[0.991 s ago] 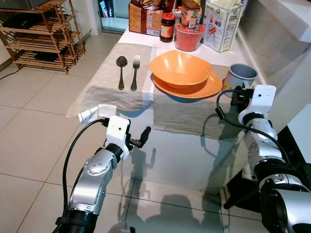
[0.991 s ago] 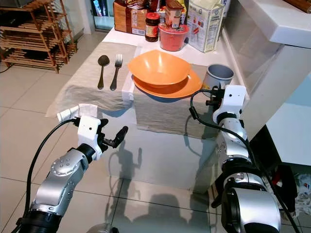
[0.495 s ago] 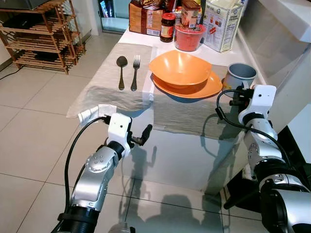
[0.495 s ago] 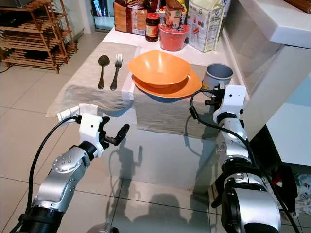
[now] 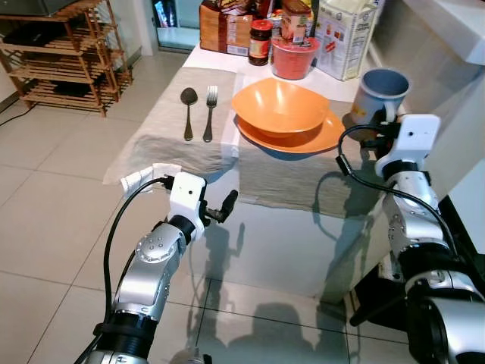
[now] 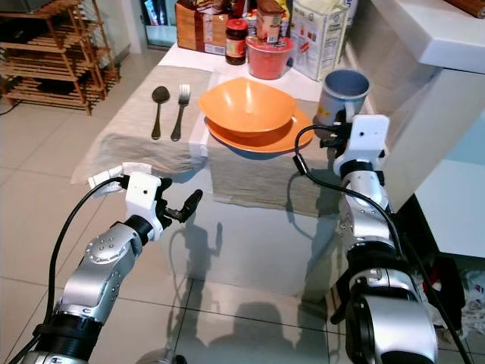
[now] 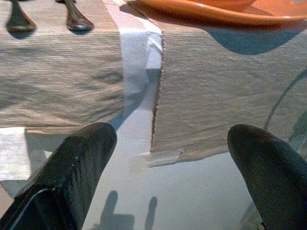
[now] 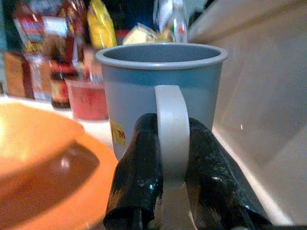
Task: Setting the table
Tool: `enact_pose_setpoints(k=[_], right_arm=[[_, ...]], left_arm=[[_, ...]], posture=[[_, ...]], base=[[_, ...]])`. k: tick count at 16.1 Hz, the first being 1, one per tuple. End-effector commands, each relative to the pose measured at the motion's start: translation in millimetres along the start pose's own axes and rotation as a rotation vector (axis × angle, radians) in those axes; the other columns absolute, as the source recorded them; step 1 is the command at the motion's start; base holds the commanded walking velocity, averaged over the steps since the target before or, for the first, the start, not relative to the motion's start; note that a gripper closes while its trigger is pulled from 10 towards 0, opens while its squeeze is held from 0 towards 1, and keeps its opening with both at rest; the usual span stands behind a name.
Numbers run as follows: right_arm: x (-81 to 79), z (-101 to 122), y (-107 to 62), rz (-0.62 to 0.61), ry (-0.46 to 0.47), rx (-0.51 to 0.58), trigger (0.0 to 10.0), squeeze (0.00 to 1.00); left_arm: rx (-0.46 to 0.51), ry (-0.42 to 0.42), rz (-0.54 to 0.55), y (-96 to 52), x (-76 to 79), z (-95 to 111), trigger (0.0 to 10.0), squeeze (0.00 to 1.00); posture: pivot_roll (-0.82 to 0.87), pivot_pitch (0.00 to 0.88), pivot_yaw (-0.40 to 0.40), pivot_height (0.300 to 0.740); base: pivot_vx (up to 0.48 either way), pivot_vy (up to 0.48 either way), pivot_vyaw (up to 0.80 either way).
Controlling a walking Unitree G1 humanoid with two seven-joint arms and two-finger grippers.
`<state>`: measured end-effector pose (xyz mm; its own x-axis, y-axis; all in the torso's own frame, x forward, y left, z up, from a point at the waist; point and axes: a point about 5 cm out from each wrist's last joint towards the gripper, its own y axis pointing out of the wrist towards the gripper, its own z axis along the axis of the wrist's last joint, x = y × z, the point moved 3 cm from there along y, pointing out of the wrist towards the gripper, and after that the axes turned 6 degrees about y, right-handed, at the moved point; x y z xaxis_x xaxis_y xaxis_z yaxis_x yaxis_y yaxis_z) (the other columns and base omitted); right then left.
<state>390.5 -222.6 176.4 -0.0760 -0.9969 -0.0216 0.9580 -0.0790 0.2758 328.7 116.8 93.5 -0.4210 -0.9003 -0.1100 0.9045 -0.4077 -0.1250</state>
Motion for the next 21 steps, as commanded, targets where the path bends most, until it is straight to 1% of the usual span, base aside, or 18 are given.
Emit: enact_pose_setpoints(k=[1,2,3,4,5,6,7,9,10,11,12,13,14,15,16,18,20,21], right_arm=[[0.8,6.9,-2.0,-0.012,0.007,0.032,10.0,0.0],[-0.5,6.1,-5.6,-0.008,0.002,0.034,10.0,0.0],[-1.0,2.1,-17.6,-0.008,-0.002,0.033,10.0,0.0],[1.2,-0.8,-24.1,-0.022,0.001,0.026,10.0,0.0],[2.0,-2.8,-30.2,-0.031,0.002,0.025,10.0,0.0],[0.7,-6.0,-40.6,-0.041,0.004,0.022,10.0,0.0],[-4.2,-9.4,-52.6,-0.037,-0.001,0.018,10.0,0.0],[-3.7,-14.4,-65.4,-0.069,0.013,-0.003,10.0,0.0],[-4.0,-21.7,-84.3,-0.096,0.034,-0.042,10.0,0.0],[-7.0,-24.8,-93.2,-0.085,0.034,-0.062,10.0,0.0],[-11.7,-28.7,-102.7,-0.059,0.036,-0.086,10.0,0.0],[-18.5,-32.5,-117.9,-0.011,0.025,-0.114,10.0,0.0],[-23.8,-36.2,-140.9,0.038,0.007,-0.147,10.0,0.0],[-23.3,-36.0,-146.5,0.039,0.001,-0.154,10.0,0.0],[-22.4,-35.7,-148.4,0.034,-0.001,-0.156,10.0,0.0],[-21.5,-27.1,-138.5,0.007,0.0,-0.128,10.0,0.0],[-22.0,-17.9,-133.7,0.005,-0.004,-0.101,10.0,0.0],[-22.3,-16.8,-133.6,0.008,-0.007,-0.098,10.0,0.0]], left_arm=[[0.017,0.012,0.006,3.5,-2.5,5.5,10.0,0.0],[0.019,0.012,0.006,3.9,-2.7,6.2,10.0,0.0],[0.041,-0.028,0.02,4.4,-4.7,10.9,10.0,0.0],[0.054,-0.006,0.011,5.0,-4.0,13.9,10.0,0.0],[0.061,-0.004,0.008,5.3,-3.2,15.3,10.0,0.0],[0.067,-0.014,0.002,6.5,-1.8,17.1,10.0,0.0],[0.071,-0.014,0.0,7.8,-0.6,18.1,10.0,0.0],[0.072,0.003,0.007,8.9,-1.2,18.6,10.0,0.0],[0.069,0.01,0.007,9.2,-2.0,17.9,10.0,0.0],[0.068,0.009,0.008,8.5,-2.8,17.3,10.0,0.0],[0.068,0.009,0.011,7.0,-4.9,16.7,10.0,0.0],[0.068,0.011,0.015,2.9,-8.1,15.6,10.0,0.0],[0.068,0.012,0.017,-4.5,-12.7,13.4,10.0,0.0],[0.071,0.012,0.018,-7.5,-13.2,12.9,10.0,0.0],[0.074,0.011,0.018,-8.9,-13.3,12.6,10.0,0.0],[0.084,0.0,0.01,-4.3,-5.6,14.2,10.0,0.0],[0.097,-0.004,-0.001,-1.7,-0.9,17.1,10.0,0.0],[0.099,-0.004,-0.003,-1.5,-0.4,17.4,10.0,0.0]], posture=[[0.13,0.0,-0.012,0.74],[0.13,0.0,-0.012,0.74],[0.12,0.0,-0.011,0.74],[0.12,0.0,-0.01,0.74],[0.12,0.0,-0.011,0.74],[0.11,0.0,-0.007,0.74],[0.1,0.0,-0.008,0.74],[0.1,0.0,-0.007,0.74],[0.09,0.0,-0.007,0.74],[0.09,0.0,-0.007,0.74],[0.09,0.0,-0.003,0.74],[0.08,0.0,-0.002,0.74],[0.07,0.0,0.003,0.74],[0.07,0.0,0.006,0.74],[0.07,0.0,0.008,0.74],[0.06,0.0,0.009,0.74],[0.06,0.0,0.008,0.74],[0.06,0.0,0.009,0.74]], base=[[0.0,0.0,0.0],[0.0,0.0,0.0],[0.0,0.0,0.0],[0.0,0.0,0.0],[0.0,0.0,0.0],[0.0,0.0,0.0],[0.0,0.0,0.0],[0.0,0.0,0.0],[0.0,0.0,0.0],[0.0,0.0,0.0],[0.0,0.0,0.0],[0.0,0.0,0.0],[0.0,0.0,0.0],[0.0,0.0,0.0],[0.0,0.0,0.0],[0.0,0.0,0.0],[0.0,0.0,0.0],[0.0,0.0,0.0]])
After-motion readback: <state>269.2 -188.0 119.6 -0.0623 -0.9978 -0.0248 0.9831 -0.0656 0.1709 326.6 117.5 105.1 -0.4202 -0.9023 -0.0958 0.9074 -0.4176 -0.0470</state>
